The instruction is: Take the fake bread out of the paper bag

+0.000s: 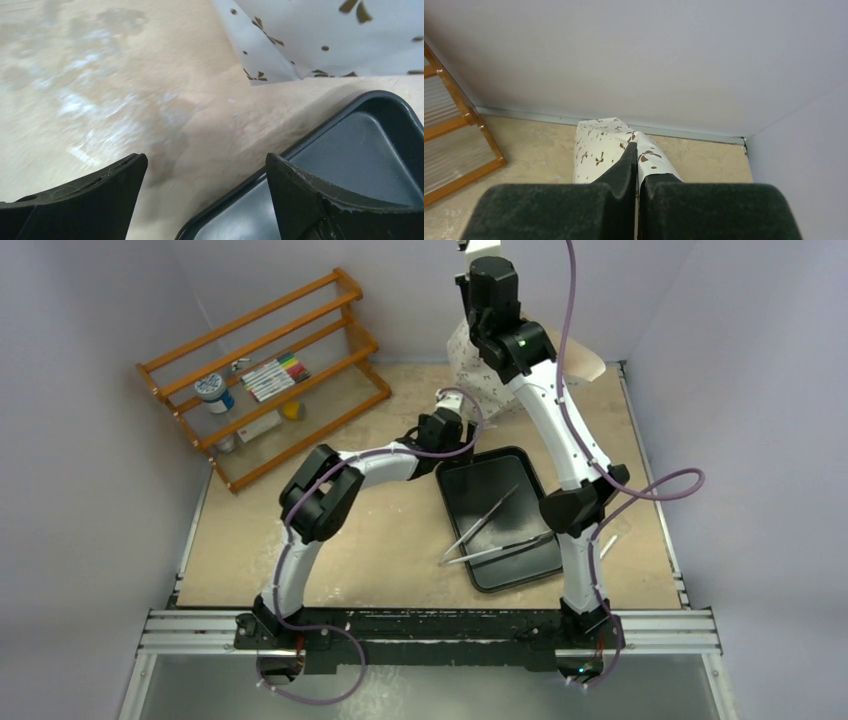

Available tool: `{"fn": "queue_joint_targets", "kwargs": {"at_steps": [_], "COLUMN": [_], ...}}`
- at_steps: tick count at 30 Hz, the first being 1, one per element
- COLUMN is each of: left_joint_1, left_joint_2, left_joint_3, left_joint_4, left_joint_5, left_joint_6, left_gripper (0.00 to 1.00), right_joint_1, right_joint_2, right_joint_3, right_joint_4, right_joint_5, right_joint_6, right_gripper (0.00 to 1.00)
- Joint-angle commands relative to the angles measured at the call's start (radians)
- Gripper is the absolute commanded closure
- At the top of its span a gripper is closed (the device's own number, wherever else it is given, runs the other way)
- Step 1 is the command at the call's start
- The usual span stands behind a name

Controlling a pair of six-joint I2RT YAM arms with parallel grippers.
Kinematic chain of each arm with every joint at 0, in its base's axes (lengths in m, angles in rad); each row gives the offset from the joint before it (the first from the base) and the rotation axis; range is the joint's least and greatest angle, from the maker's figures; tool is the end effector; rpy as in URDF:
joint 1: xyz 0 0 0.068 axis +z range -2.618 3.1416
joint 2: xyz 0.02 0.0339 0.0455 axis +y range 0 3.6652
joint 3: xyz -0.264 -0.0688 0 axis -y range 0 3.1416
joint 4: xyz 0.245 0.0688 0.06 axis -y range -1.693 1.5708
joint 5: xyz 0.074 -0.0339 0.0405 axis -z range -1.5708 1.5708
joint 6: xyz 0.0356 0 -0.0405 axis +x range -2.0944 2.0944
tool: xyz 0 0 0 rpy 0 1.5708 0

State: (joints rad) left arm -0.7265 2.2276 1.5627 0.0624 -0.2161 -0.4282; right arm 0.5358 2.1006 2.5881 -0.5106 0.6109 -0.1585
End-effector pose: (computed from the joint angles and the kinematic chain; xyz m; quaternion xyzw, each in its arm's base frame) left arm 0.3793 -0.3269 0.1570 0.0811 0.8776 -0.1726 0.4398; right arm 0.3930 0.2096 0.5067 -0.0344 0.7129 -0.0863 0.6951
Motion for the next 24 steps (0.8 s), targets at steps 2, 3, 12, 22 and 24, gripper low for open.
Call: {"fn": "queue_joint_targets", "kwargs": {"at_steps": [2, 3, 12, 22, 24], "left_joint_1": [0.009, 0.009, 0.007, 0.001, -0.001], "left_joint_2": [-0.265, -0.301, -0.519, -0.772, -0.811], "left_joint_3": [-0.133, -0.155, -0.293, -0.474, -0.509], "left_joint_4": [0.064, 0.07, 0.026, -0.049, -0.07], "left_joint_5": [-0.213, -0.246, -0.479, -0.674, -0.698], "left_joint_6": [-0.057, -0.063, -0.119, -0.247, -0.275], "left_gripper": [0.1, 0.1, 0.09, 0.08, 0.08], "right_joint_1": [0.024, 0.032, 0.194, 0.441, 0.478], "right_joint_2": [-0.084, -0.085, -0.091, -0.121, -0.119], "right_joint_3": [0.067, 0.065, 0.062, 0.0, -0.015], "right_joint_4": [0.183, 0.192, 0.242, 0.22, 0.204], "right_joint_5": [-0.019, -0.025, -0.01, 0.093, 0.1], "right_joint_6": [-0.041, -0.044, -0.101, -0.125, -0.117], "right_gripper": [1.0, 1.0, 1.0, 1.0, 1.0]}}
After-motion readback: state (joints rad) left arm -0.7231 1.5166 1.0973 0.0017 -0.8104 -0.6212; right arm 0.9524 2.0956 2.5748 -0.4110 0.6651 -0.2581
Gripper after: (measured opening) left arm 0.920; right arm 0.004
